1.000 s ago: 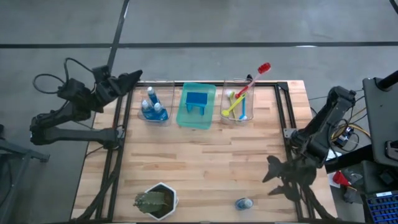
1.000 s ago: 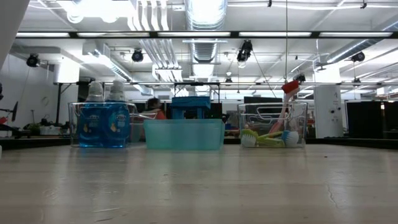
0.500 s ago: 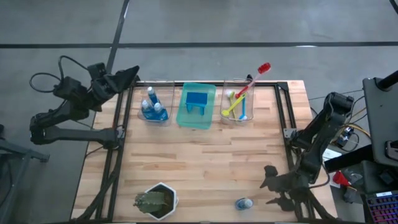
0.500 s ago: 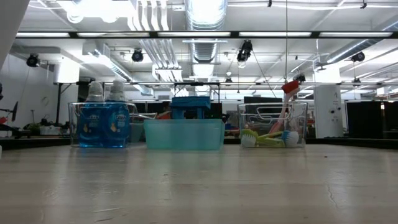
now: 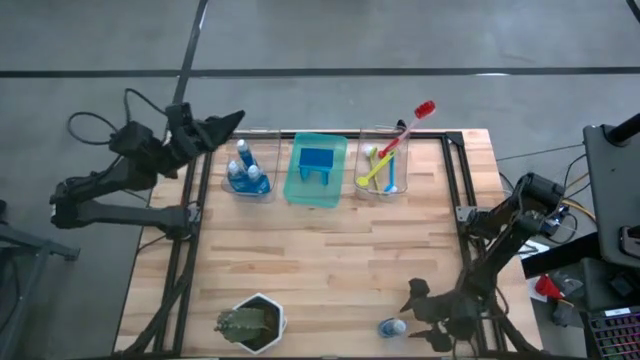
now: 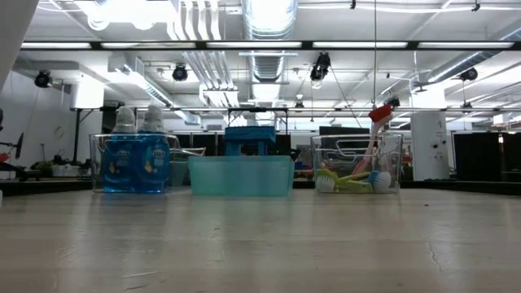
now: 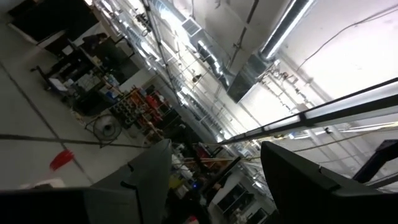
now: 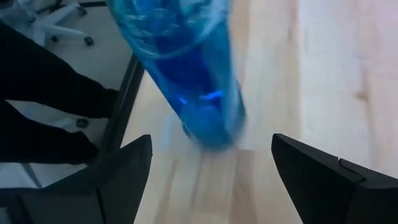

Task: Pick & Place Kitchen Sink Supplies
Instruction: Put the dishwashing liquid into the left transparent bin

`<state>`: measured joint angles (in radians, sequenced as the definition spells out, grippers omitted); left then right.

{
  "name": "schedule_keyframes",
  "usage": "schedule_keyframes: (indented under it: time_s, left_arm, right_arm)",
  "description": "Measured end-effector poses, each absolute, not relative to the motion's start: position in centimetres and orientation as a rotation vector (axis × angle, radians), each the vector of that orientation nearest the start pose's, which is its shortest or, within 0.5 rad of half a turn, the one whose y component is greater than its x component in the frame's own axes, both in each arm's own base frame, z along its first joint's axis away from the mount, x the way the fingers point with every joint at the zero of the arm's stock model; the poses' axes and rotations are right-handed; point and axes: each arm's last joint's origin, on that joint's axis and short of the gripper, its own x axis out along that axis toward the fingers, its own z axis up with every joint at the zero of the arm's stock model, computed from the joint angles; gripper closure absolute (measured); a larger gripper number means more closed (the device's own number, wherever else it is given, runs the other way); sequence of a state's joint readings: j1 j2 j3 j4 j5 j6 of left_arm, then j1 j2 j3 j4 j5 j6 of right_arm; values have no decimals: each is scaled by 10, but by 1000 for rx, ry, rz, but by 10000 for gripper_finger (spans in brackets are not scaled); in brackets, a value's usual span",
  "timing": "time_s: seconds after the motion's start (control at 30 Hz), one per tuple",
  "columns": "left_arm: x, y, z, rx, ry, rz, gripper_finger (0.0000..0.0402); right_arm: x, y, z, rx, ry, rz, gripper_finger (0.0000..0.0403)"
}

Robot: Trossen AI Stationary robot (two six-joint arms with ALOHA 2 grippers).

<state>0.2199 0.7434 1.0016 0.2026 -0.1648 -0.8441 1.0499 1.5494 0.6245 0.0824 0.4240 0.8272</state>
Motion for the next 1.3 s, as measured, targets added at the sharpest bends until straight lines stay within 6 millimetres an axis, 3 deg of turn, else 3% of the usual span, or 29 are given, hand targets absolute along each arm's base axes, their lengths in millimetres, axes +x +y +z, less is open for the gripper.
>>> schedule_keyframes:
  time_s: [0.4,0.8,1.03,1.3]
  left_arm:
    - [130,34,449,-819,-609,159,163]
    - [133,35,448,-835,-602,158,163]
    - [146,37,443,-854,-556,148,163]
    - [159,39,442,-838,-559,120,163]
  right_arm:
    - [169,237,123,275,721,284,102]
    - [175,233,130,372,708,253,219]
    - [176,224,154,453,681,251,263]
    - [183,190,199,588,631,240,255]
